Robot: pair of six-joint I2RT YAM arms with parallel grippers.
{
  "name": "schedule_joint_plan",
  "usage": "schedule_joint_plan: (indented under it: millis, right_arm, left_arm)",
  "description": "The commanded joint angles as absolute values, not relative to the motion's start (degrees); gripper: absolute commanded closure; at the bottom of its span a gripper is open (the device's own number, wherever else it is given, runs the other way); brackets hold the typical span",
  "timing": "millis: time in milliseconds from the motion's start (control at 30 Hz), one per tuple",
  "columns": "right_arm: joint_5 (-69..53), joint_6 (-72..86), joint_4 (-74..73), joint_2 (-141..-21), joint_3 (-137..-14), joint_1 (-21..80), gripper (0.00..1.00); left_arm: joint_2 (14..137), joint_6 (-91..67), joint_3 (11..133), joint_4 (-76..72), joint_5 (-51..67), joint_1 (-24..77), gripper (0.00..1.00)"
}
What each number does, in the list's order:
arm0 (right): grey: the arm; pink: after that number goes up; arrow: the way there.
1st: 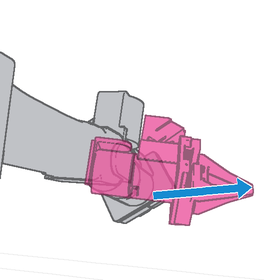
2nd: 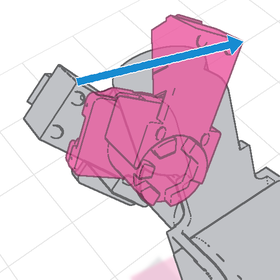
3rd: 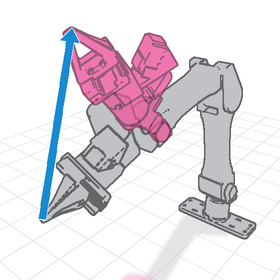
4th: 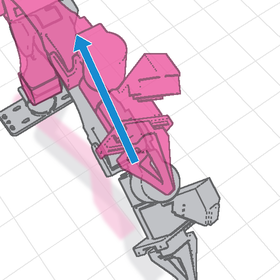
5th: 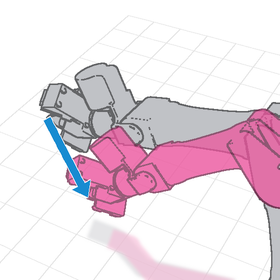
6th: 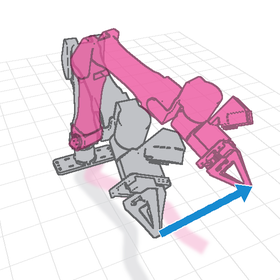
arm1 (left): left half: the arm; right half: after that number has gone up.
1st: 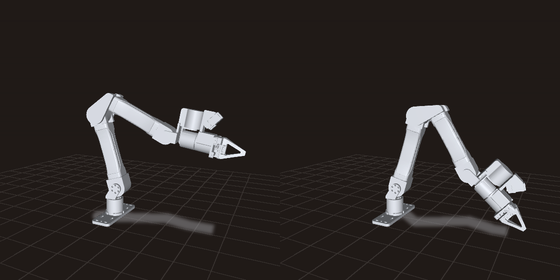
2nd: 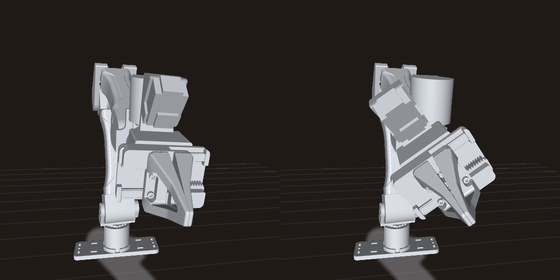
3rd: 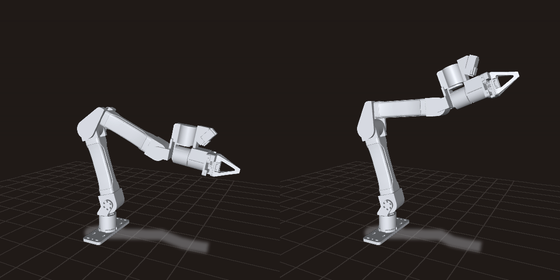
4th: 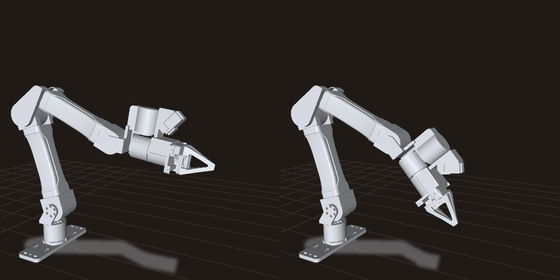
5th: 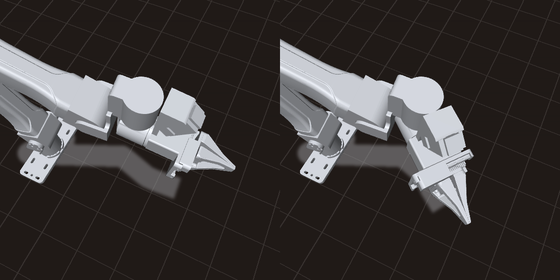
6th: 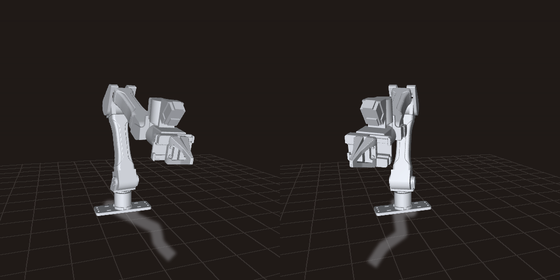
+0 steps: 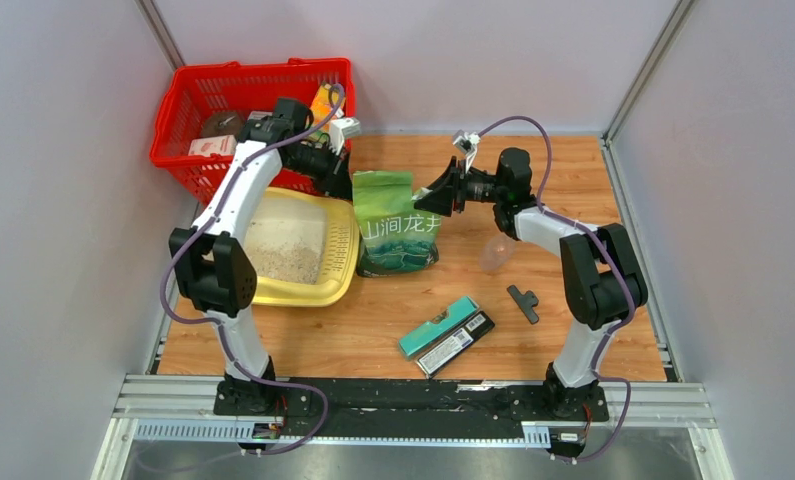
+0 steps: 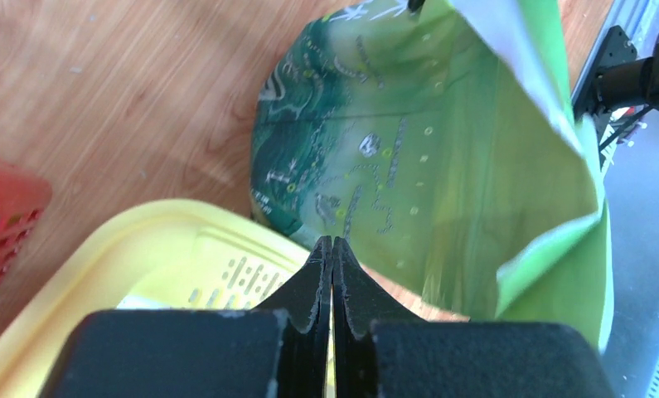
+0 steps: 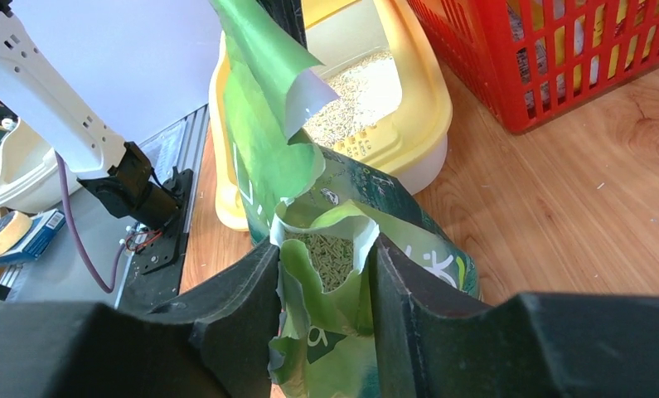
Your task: Fill the litter box with clean litter
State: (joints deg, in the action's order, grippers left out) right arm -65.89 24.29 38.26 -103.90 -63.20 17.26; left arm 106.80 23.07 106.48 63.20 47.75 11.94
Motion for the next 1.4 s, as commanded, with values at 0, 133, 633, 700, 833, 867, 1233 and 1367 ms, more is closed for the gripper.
schedule_joint_plan:
  millis: [0, 133, 633, 700, 833, 867, 1233, 1367]
  right_arm:
    - [-67.41, 25.49, 41.75, -104.68, -62.67, 18.37, 0.59]
    - [-68.46, 26.19, 42.36, -105.20, -62.75, 18.89, 0.73]
    - [-74.88, 23.29, 28.48, -103.89, -68.38, 18.11, 1.00]
    - [-75.84, 21.89, 24.98, -103.80, -69.95, 17.93, 1.00]
    - [-76.82, 14.87, 14.09, -103.01, -73.20, 17.58, 1.00]
    - [-76.90, 11.03, 8.15, -103.01, -73.91, 17.58, 1.00]
    - [-78.66, 12.03, 1.57, -103.09, -75.41, 14.68, 1.00]
    - [-83.57, 18.10, 2.38, -104.41, -77.16, 13.62, 1.00]
  left_arm:
    - [101.87, 26.98, 104.60, 66.97, 47.46, 9.50, 0.97]
    - [98.36, 28.04, 100.65, 66.80, 47.55, 9.14, 0.88]
    - [83.24, 18.04, 78.94, 47.96, 52.20, 8.79, 0.37]
    - [83.32, 12.08, 77.08, 43.35, 53.08, 10.10, 0.36]
    - [84.46, -1.02, 73.58, 28.34, 52.83, 12.04, 0.30]
    - [84.72, -4.19, 72.69, 24.99, 52.65, 12.22, 0.30]
    - [92.46, -27.06, 72.25, 9.49, 52.46, 14.68, 0.71]
    - [93.16, -27.85, 72.86, 13.70, 55.01, 14.15, 0.94]
